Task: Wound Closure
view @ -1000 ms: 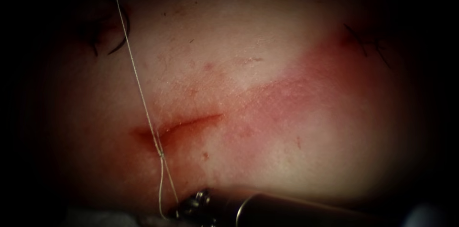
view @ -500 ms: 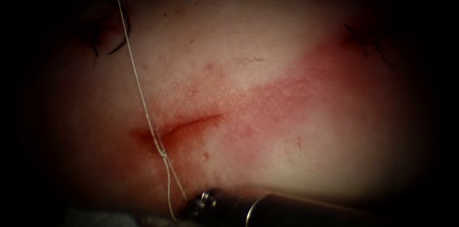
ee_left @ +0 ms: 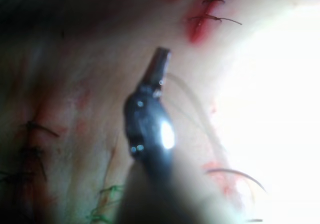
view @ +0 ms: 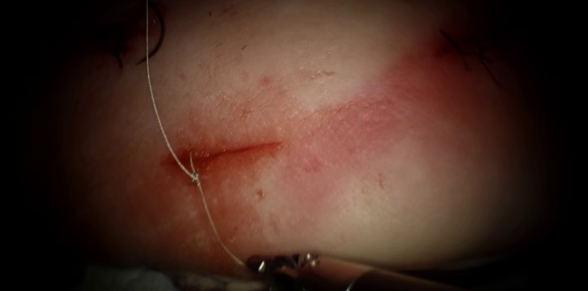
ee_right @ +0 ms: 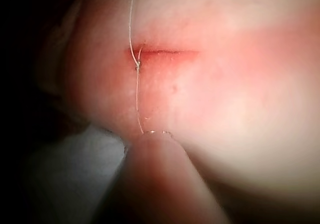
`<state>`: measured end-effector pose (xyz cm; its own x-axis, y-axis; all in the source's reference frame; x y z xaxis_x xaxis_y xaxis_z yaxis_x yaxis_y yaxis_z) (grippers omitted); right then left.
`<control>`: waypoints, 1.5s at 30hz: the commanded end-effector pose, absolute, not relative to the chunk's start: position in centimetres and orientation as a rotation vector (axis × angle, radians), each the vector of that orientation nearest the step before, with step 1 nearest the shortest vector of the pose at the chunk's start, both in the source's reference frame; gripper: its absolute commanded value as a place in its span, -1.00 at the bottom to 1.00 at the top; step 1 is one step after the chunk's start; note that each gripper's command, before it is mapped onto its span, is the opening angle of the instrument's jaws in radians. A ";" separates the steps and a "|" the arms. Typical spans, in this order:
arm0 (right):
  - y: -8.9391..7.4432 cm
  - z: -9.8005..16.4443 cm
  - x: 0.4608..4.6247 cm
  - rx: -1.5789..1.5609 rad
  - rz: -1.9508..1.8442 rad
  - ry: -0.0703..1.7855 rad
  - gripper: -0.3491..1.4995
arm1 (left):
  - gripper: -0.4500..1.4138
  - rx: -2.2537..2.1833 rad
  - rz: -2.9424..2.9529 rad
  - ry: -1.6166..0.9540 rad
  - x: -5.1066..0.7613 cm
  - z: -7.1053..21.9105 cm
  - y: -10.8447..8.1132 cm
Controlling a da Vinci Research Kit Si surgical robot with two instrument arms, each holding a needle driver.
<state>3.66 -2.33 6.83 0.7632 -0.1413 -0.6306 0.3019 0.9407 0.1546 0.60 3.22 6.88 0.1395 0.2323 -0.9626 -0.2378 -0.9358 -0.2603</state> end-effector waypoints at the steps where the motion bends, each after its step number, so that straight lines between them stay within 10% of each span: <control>1: -2.3 6.9 3.63 0.254 -0.193 0.695 0.98 | -1.00 -2.079 1.854 0.005 0.55 6.9 3.2; 14: -2.3 6.7 3.68 0.357 0.002 0.903 0.96 | -1.00 -2.089 1.856 0.012 0.49 7.0 3.1; 19: -2.2 6.8 3.78 0.363 -0.027 0.931 0.49 | -1.00 -2.094 1.860 0.016 0.48 7.0 3.0; 27: -2.2 7.1 4.05 0.178 -0.121 0.941 0.96 | -1.00 -2.098 1.860 0.017 0.48 7.0 3.0; 39: -2.1 6.9 4.06 0.224 -0.151 0.993 0.05 | -1.00 -2.100 1.862 0.019 0.47 7.0 3.0; 42: -2.1 6.9 4.09 0.208 -0.139 1.020 0.47 | -1.00 -2.100 1.863 0.019 0.47 7.0 3.0; 45: -2.1 6.9 4.09 0.206 -0.136 1.029 0.38 | -1.00 -2.101 1.863 0.019 0.47 7.0 3.0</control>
<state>4.02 -2.03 6.86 0.5113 -0.0178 -0.8592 0.2068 0.9730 0.1029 0.52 2.96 6.95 0.1428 0.2079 -0.9677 -0.2282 -0.9444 -0.2366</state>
